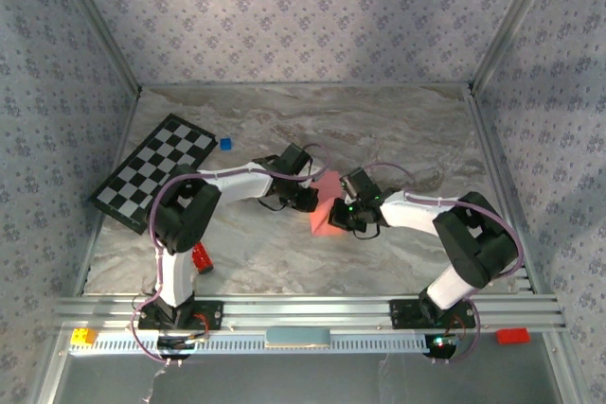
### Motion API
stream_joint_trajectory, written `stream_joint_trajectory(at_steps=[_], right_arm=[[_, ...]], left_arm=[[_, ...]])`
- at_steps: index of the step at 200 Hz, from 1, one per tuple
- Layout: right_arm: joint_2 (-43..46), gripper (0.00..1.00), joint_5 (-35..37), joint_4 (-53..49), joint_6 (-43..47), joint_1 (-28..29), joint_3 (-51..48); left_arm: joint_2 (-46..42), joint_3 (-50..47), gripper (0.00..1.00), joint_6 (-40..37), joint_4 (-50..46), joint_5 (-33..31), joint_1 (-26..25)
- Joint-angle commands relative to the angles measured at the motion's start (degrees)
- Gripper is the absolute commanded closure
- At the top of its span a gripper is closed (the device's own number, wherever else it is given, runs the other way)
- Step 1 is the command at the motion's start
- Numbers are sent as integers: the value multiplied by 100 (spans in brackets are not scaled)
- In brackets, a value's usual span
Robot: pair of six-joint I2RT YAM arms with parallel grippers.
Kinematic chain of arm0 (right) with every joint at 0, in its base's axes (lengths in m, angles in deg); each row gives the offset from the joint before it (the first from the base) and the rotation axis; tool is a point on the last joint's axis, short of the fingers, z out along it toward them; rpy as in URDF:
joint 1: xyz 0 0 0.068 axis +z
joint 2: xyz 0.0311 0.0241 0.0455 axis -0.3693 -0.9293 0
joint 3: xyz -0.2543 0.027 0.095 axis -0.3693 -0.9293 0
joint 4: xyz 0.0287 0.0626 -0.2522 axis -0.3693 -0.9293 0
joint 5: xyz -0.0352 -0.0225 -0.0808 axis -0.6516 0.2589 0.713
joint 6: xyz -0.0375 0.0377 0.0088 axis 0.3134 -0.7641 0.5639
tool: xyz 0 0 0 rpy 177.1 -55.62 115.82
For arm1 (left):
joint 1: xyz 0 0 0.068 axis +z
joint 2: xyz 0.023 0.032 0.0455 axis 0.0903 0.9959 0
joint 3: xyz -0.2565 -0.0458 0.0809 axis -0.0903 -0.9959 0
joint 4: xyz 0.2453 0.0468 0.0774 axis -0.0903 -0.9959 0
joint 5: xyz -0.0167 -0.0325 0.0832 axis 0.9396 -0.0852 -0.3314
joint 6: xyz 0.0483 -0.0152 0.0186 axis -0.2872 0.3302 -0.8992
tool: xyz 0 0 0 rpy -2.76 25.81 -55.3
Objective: Fold a paper plane with a square sheet of paper (pick it up from the middle)
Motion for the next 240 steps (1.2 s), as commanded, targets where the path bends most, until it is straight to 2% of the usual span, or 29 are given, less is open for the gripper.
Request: stream_joint_trajectory(at_steps=[1,105,179,240], right_arm=[[-222,93,109,-495,119,-17,-38],[-133,92,109,-451,117,-35,-66],[872,92,-350,1639,-518,-216,-928],[556,98,-563,2536,-990,93,-903]], left_arm=[[99,37,93,-109,-136,-76,-31],[231,37,93,-145,-154,-135,-26],[283,-75,94,-151,-127,-51,-13],[327,-20,94,-163,-179,-46,-24]])
